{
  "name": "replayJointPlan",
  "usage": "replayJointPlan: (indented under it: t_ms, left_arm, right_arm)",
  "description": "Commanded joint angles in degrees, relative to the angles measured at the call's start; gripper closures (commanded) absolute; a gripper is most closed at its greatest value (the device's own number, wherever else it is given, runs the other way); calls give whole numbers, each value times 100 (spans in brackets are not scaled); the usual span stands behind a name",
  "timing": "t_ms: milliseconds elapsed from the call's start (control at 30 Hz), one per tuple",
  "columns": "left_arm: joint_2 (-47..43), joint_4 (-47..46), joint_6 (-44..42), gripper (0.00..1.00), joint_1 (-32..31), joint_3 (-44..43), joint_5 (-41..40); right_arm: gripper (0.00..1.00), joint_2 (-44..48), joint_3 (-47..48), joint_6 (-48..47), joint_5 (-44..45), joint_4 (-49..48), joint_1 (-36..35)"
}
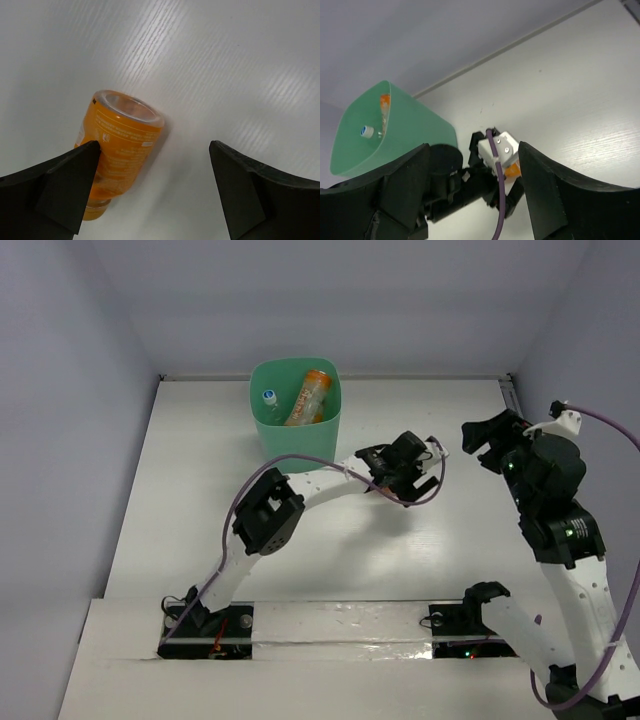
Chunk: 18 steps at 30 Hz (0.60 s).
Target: Put the plastic bottles in the bin
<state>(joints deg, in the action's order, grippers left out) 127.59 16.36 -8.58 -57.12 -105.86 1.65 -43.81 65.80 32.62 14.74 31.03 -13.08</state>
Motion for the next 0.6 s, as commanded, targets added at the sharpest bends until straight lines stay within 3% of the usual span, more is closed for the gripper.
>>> replayJointPlan:
  t_ms: [0, 133, 267, 400, 567]
  left_arm:
    - [115, 78, -47, 10, 175, -321, -112]
    - [441, 192, 110, 15, 228, -154, 63]
    - [206, -36, 444, 44, 228, 319, 379]
    - [-479, -221, 717, 53, 175, 356, 213]
    - [-2052, -458, 1200, 59, 122, 15, 134]
  right_arm:
    - [23, 39, -278, 16, -471, 9, 34]
    - [23, 118, -436, -1, -543, 0, 34]
    - [23, 57, -419, -36, -560, -70, 34]
    - [24, -75, -375, -37, -622, -176, 34]
    - [24, -101, -226, -159, -560, -141, 34]
